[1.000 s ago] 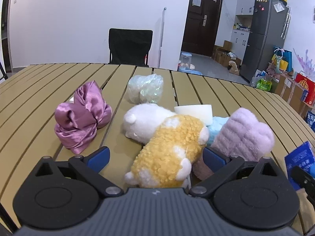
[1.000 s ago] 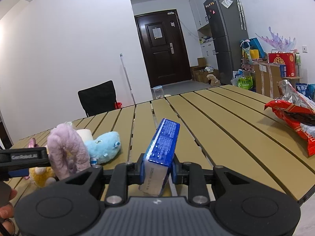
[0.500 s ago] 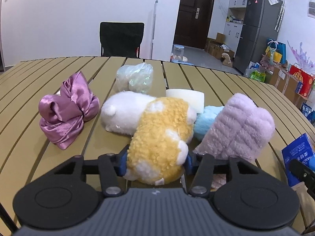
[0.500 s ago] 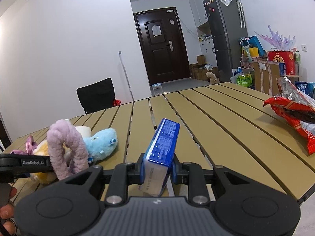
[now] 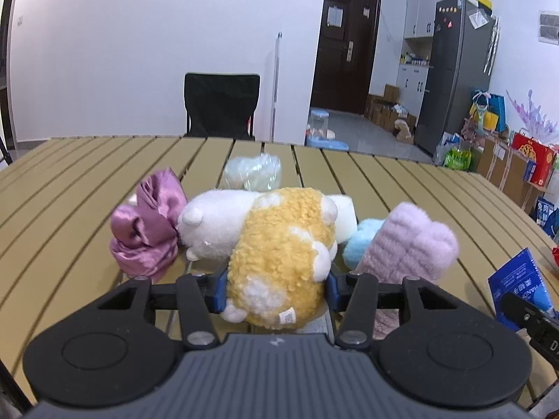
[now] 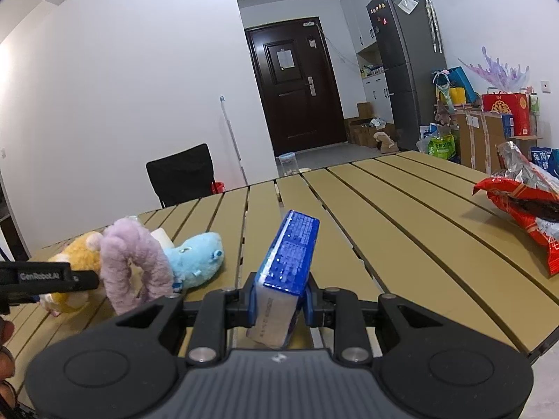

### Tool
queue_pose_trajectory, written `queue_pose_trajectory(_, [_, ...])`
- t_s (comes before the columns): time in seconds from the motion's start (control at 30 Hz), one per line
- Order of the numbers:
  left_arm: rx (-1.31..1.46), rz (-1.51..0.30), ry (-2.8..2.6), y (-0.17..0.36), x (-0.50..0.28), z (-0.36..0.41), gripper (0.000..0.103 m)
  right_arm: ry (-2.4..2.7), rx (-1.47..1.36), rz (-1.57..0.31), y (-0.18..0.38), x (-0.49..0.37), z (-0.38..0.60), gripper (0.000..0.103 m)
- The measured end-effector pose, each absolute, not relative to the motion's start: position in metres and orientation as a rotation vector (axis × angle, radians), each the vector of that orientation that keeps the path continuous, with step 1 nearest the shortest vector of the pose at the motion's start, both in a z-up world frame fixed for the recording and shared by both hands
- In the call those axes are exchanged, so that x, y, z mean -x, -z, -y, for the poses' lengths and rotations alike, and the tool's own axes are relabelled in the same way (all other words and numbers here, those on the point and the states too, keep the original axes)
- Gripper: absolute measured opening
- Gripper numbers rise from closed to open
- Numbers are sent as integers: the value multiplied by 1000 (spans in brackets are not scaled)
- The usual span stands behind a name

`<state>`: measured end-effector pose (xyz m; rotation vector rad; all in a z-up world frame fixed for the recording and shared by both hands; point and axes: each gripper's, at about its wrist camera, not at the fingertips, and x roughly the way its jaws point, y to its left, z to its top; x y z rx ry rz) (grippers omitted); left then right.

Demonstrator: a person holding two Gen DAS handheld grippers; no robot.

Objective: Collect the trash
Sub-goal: 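Close the left gripper on the white-and-yellow plush toy, then carry the blue box and plush toy from the table to the black bin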

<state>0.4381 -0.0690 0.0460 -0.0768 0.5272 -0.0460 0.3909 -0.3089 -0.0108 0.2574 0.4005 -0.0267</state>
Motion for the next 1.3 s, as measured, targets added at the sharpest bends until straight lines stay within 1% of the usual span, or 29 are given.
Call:
queue_pose_trajectory(0.27, [61, -439, 65, -68, -396, 70, 51, 0, -259, -373, 3, -372, 309, 23])
queue_pose_trajectory(0.7, [74, -387, 96, -83, -328, 65, 51, -32, -235, -299, -15, -317, 299, 23])
queue_pose_trajectory(0.87, [86, -388, 104, -78, -298, 61, 51, -40, -226, -281, -16, -289, 293, 23])
queue_pose_trajectory(1.3, [92, -395, 77, -63, -235, 47, 51, -63, -221, -321, 1, -225, 286, 23])
